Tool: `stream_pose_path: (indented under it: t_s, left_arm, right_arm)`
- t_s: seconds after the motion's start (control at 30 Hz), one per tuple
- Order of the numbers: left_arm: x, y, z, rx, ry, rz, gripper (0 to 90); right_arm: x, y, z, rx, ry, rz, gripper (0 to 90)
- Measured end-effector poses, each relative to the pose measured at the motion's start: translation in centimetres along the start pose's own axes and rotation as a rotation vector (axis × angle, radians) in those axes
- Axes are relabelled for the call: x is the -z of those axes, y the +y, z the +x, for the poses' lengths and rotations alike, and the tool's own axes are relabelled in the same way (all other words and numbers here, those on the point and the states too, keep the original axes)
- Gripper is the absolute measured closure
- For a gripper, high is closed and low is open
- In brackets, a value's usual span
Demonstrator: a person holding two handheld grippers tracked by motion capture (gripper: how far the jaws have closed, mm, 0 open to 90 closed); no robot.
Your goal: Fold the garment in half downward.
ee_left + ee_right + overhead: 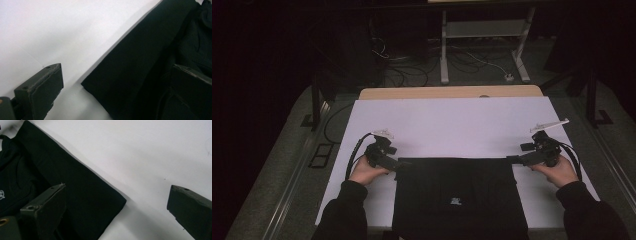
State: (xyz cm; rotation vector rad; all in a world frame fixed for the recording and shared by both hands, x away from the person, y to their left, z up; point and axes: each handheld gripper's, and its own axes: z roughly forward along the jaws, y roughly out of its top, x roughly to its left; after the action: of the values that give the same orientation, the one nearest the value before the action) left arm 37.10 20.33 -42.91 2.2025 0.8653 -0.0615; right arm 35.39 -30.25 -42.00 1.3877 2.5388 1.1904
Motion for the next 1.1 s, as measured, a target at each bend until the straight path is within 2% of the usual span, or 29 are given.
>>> stream_pose_path:
  t_s: [0.43, 0.6, 0.9, 1.07, 1.1]
  left_arm:
    - [-0.5, 0.0, 0.2, -0.001, 0.015, 0.013, 0.9]
    - [-0.4, 0.0, 0.3, 0.003, 0.017, 0.010, 8.2]
    - [-0.5, -0.1, 0.5, 0.000, 0.062, 0.022, 18.8]
    - [-0.5, -0.2, 0.7, 0.008, 0.102, 0.027, 29.9]
    - [-0.4, -0.2, 0.8, 0.004, 0.097, 0.027, 31.2]
  right_arm:
    - [-1.0, -0.3, 0.4, 0.022, 0.000, 0.038, 5.1]
    - [-1.3, -0.3, 0.5, 0.034, -0.004, 0.048, 7.4]
    - [-1.4, -0.3, 0.4, 0.036, -0.007, 0.039, 14.7]
    - [-1.7, -0.3, 0.2, 0.028, -0.017, 0.041, 25.4]
    - [-1.7, -0.3, 0.2, 0.024, -0.017, 0.044, 27.5]
